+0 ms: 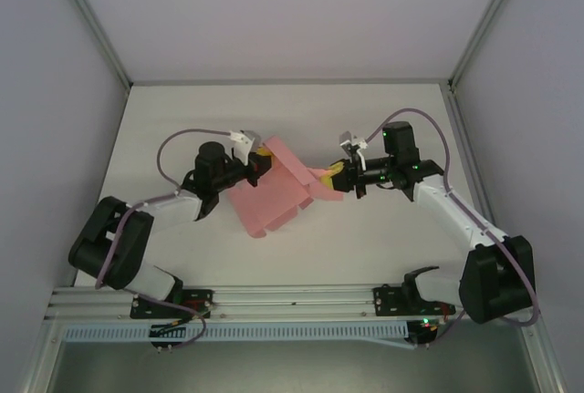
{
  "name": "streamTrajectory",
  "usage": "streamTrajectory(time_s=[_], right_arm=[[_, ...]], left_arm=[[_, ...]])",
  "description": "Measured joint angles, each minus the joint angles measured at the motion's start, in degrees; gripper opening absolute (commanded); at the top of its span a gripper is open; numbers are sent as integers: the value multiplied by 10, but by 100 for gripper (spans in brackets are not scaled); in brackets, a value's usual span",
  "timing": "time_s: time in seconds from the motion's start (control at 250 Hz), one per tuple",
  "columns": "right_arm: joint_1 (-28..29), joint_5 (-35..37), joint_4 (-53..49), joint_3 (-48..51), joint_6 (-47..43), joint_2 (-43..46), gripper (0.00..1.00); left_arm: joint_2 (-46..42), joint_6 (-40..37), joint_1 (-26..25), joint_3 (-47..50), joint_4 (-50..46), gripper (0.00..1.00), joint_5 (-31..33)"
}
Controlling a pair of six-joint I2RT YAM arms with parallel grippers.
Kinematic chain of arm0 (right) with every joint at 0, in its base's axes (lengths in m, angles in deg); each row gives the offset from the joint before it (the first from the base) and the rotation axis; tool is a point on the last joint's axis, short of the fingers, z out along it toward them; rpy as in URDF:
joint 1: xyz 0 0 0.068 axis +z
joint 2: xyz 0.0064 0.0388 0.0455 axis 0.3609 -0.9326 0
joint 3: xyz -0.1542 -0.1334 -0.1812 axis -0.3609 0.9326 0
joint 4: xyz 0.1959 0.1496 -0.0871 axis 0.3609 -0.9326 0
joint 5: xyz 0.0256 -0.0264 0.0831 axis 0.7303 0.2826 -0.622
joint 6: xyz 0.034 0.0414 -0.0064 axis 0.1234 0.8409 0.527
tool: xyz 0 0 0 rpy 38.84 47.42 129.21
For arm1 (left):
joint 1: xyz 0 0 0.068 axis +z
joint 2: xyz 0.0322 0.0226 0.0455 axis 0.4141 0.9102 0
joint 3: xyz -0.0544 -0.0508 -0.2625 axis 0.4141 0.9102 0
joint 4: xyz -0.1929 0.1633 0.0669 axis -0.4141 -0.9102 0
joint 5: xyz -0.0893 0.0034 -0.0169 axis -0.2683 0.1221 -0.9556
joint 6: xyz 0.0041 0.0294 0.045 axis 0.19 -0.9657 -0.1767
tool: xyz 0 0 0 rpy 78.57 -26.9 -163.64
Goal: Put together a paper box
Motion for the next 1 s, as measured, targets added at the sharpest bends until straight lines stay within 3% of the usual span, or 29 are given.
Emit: streamTrajectory(time_s=[0.06, 0.108, 0.192, 0.256, 0.371, 0.487, 0.619, 1.002], right_arm=[[0, 11, -11, -5, 2, -2, 32], [1, 36, -14, -10, 1, -1, 57], [2, 104, -15, -11, 23, 7, 61], [1, 160, -15, -11, 47, 27, 79], [1, 240, -6, -9, 78, 87, 99], [1, 296, 7, -3, 97, 146, 100], [2, 359, 34, -3, 131, 155, 100], [47, 429, 50, -45, 159, 5, 100]], left_arm=[[9, -4, 2, -10, -1, 0, -8], [11, -7, 2, -18, -6, 0, -9], [7, -14, -1, -29, -15, 0, 11], [-3, -19, -2, -31, -36, 0, 43], [-31, -20, -3, -26, -76, 0, 119], [-53, -16, -3, -17, -108, 0, 183], [-62, -13, -6, -6, -134, 0, 219], [-63, 2, -35, -5, -175, 0, 265]])
